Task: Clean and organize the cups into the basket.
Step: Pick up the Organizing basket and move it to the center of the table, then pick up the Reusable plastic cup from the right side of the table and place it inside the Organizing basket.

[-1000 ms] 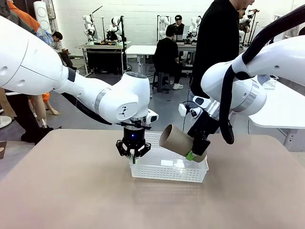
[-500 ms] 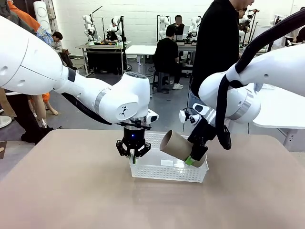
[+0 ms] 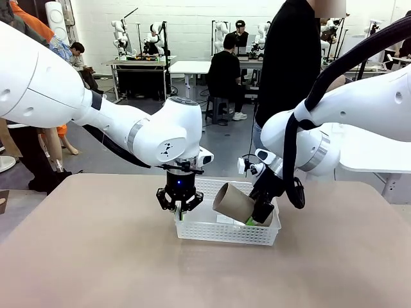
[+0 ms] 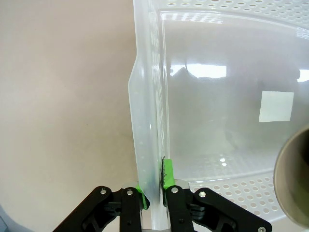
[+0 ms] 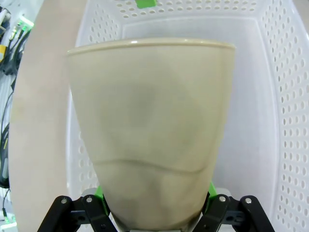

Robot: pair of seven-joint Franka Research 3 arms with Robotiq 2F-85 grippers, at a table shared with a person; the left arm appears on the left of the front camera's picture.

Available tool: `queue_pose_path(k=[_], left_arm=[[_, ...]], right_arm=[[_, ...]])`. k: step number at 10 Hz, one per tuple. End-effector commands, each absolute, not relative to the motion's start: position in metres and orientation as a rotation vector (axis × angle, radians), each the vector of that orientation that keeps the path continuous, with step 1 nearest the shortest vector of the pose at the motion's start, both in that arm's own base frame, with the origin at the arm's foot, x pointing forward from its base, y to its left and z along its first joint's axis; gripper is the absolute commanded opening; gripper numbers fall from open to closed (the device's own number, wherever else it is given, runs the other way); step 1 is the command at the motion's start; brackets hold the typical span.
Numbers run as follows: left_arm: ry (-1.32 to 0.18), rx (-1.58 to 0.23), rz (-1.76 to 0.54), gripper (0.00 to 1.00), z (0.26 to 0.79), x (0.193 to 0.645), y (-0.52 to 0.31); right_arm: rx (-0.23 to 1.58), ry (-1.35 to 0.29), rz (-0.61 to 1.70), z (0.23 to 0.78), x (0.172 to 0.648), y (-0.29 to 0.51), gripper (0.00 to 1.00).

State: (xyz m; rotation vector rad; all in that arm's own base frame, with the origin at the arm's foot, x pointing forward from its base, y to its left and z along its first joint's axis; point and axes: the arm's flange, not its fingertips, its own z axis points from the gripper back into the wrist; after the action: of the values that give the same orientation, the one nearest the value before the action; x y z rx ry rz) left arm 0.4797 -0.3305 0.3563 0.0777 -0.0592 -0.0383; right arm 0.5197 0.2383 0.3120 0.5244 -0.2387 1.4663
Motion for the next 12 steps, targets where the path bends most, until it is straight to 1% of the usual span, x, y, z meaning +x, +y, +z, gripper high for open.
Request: queue_pose_path(k=[1, 2, 3, 4, 5, 12], left_arm=[[-0.058, 0.079, -0.039, 0.0, 0.355, 0.48, -0.331], [-0.058, 0.079, -0.039, 0.0, 0.355, 0.48, -0.331], [-0.058, 0.079, -0.039, 0.0, 0.355, 0.48, -0.331], [-0.058, 0.079, -0.039, 0.0, 0.355, 0.48, -0.331], [-0.058, 0.079, -0.039, 0.0, 0.355, 0.48, -0.331], [-0.058, 0.079, -0.039, 0.0, 0.355, 0.48, -0.331]], right_arm=[[0.499, -0.197, 1.449, 0.304, 0.531, 0.247, 0.79], [0.49, -0.166, 1.45, 0.302, 0.532, 0.249, 0.79], [0.489, -0.17, 1.46, 0.302, 0.533, 0.249, 0.79], [0.496, -0.173, 1.468, 0.302, 0.533, 0.25, 0.88], [0.498, -0.178, 1.477, 0.304, 0.531, 0.25, 0.99], [0.495, -0.187, 1.496, 0.317, 0.526, 0.25, 1.0]])
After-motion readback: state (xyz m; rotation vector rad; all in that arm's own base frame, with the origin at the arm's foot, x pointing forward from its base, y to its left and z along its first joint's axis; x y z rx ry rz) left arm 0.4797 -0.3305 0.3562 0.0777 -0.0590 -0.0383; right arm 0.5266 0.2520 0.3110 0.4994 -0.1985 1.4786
